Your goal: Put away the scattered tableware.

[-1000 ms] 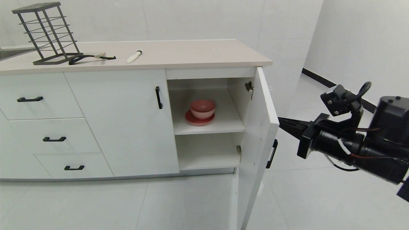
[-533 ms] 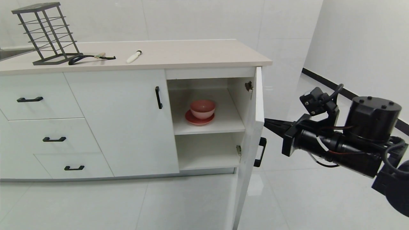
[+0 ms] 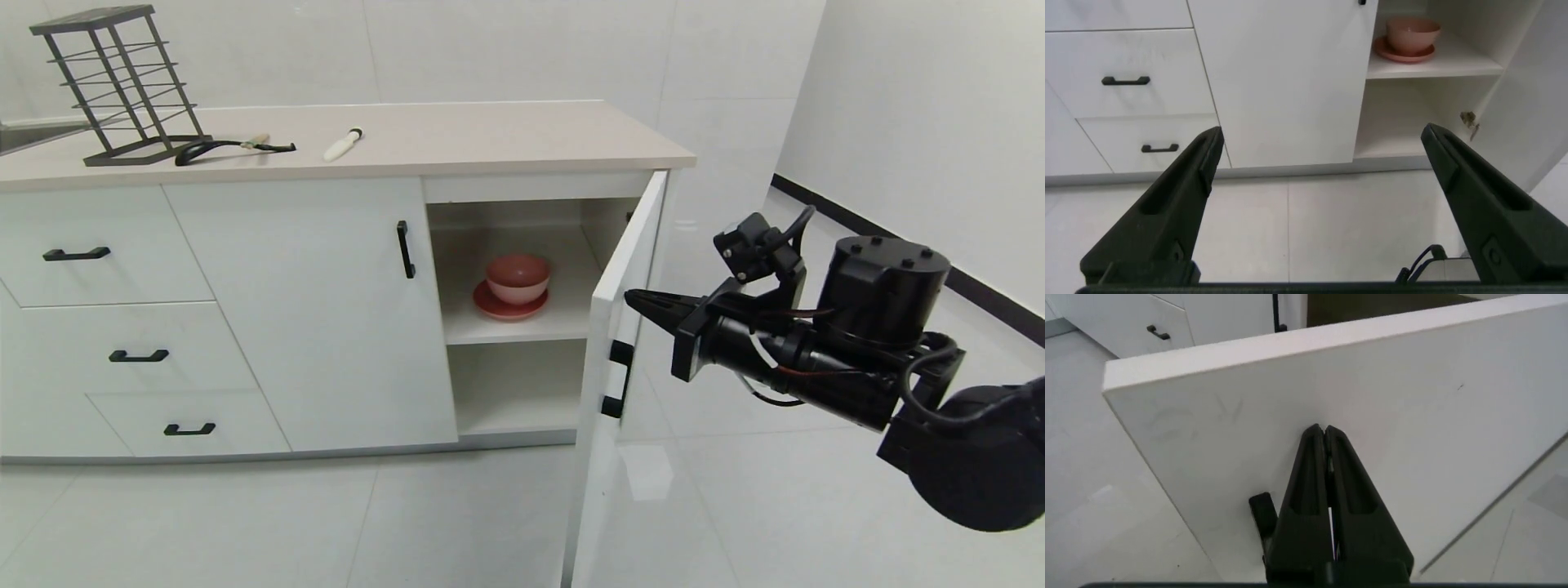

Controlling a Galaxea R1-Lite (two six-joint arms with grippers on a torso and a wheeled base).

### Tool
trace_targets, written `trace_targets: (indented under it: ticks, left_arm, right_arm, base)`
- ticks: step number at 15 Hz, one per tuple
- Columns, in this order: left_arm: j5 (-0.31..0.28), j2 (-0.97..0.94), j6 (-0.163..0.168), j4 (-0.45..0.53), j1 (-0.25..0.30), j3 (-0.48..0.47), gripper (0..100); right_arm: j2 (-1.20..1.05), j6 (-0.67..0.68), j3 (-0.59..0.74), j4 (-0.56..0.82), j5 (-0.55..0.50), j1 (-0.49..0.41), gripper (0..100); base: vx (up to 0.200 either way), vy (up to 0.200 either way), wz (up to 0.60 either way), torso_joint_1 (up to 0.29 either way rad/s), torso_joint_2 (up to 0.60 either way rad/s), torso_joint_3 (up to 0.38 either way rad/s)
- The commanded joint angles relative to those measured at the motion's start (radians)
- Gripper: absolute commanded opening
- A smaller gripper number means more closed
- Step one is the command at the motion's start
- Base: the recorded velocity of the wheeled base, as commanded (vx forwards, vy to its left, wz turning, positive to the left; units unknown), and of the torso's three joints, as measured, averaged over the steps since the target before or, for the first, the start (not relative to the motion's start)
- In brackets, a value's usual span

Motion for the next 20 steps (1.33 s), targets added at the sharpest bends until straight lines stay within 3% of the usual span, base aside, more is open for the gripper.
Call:
trace_targets:
  ticks: [1, 16, 20]
  left_arm:
    - [0.000, 0.000, 0.000, 0.000, 0.000, 0.000, 100]
    - [0.000, 0.000, 0.000, 0.000, 0.000, 0.000, 100]
    - [0.000, 0.000, 0.000, 0.000, 0.000, 0.000, 100]
  right_arm:
    - [0.057, 0.000, -0.026, -0.014, 0.000, 0.009, 0]
    - [0.299, 0.006, -0.229, -0.140, -0.023, 0.023, 0]
    - [0.345, 0.017, -0.287, -0.141, -0.029, 0.023, 0]
  base:
    - [0.000, 0.000, 0.00, 0.000, 0.00, 0.000]
    - [0.000, 0.000, 0.00, 0.000, 0.00, 0.000]
    - [0.200, 0.000, 0.00, 0.002, 0.00, 0.001]
